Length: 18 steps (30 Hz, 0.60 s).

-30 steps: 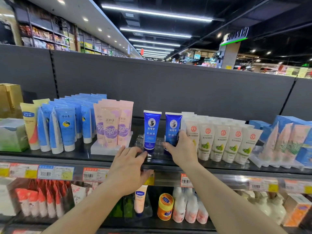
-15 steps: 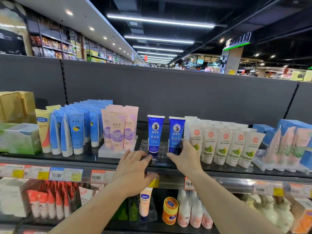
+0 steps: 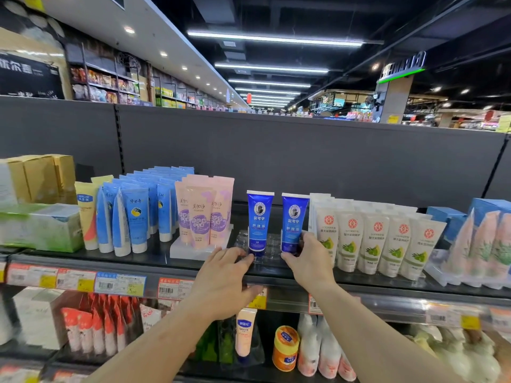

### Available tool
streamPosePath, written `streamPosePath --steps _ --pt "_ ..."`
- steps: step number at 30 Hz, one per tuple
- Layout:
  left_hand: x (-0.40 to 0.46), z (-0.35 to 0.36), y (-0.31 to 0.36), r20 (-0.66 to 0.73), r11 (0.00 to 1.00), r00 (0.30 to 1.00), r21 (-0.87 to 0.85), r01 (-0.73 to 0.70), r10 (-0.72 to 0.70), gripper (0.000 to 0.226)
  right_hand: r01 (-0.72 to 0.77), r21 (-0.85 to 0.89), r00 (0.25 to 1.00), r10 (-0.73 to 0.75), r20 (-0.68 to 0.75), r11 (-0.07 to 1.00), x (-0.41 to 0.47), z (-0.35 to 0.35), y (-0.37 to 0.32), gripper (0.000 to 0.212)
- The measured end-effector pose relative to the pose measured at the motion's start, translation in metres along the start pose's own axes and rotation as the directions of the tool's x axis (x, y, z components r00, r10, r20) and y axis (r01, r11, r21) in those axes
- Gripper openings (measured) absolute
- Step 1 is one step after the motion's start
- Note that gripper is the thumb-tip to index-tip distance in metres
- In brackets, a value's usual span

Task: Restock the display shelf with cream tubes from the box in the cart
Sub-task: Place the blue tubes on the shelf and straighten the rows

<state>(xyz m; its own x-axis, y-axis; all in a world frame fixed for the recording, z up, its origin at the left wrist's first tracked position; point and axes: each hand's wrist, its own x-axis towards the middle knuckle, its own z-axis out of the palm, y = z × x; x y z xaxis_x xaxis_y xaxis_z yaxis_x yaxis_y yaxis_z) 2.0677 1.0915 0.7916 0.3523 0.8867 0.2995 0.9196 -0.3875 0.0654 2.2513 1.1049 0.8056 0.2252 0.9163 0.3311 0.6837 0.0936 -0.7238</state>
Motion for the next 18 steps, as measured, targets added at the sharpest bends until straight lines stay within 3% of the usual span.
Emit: streamPosePath --steps 11,18 --pt "-0.002 -0.003 0.005 0.015 0.992 0.997 -0.098 0.081 -0.08 0.071 0.022 0.084 0.999 -0.025 0.036 0.996 0.001 -0.002 0.006 0.067" --pt "-0.007 -0.004 0.011 -0.042 0.976 0.981 -0.113 0.185 -0.19 0.069 0.064 0.141 0.994 -0.076 0.079 0.988 -0.011 -0.016 0.013 0.065"
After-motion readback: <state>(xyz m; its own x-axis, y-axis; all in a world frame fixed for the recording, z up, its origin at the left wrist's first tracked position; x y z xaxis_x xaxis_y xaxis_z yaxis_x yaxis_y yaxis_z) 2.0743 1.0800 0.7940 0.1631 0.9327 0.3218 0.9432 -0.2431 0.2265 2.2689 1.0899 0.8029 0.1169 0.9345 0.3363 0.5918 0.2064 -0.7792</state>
